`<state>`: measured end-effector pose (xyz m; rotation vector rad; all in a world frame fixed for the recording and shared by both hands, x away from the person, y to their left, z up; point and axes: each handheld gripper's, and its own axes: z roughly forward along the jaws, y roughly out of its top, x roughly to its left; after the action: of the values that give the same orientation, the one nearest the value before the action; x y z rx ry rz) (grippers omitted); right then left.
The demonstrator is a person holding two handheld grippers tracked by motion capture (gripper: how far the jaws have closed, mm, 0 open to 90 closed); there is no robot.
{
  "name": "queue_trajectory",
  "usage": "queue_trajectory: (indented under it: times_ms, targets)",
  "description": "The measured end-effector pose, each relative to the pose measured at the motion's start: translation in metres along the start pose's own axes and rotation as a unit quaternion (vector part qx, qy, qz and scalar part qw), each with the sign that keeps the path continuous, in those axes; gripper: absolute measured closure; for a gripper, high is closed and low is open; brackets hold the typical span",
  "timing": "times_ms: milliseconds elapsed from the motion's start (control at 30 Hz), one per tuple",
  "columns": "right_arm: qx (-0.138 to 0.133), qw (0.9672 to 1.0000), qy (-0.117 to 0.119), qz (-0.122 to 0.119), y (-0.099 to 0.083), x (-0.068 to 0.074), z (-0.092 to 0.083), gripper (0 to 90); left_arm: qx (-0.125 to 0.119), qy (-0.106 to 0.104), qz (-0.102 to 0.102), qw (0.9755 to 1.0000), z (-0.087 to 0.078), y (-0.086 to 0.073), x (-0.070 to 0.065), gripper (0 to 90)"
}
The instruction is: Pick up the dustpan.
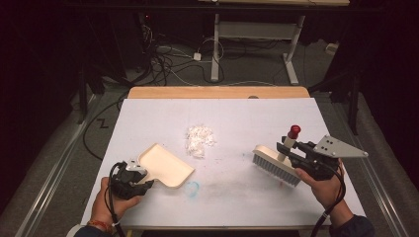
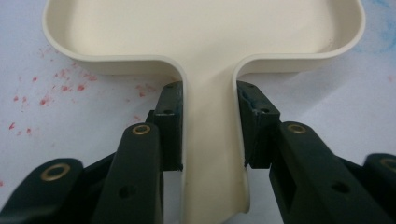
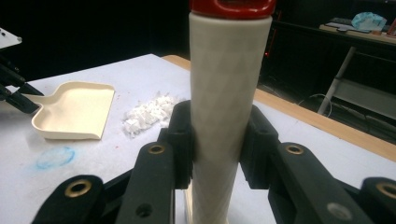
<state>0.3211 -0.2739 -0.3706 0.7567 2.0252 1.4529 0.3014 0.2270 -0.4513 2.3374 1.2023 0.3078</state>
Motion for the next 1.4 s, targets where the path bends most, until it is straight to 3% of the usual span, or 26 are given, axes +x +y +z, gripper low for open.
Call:
queue_trajectory:
  times_ms: [400,533,1100,1400]
  targets:
    - [0.004,1.0,-0.007,-0.006,0.015,-0.015,0.021,70.2,0.002,0.0,0.005,1.0,0.002,0.001,0.001,63.4]
    - [0.004,0.9999,0.011,-0.004,0.02,-0.021,0.033,70.2,0.002,-0.003,0.002,1.0,0.003,0.001,0.001,63.4]
    - [0.021,0.9993,-0.025,-0.016,0.045,-0.045,0.088,70.2,0.003,-0.007,0.0,1.0,0.009,0.002,0.003,63.4]
    - [0.039,0.9986,-0.034,-0.005,0.048,-0.053,0.124,70.3,0.005,-0.01,-0.001,0.9999,0.01,0.004,0.004,63.5]
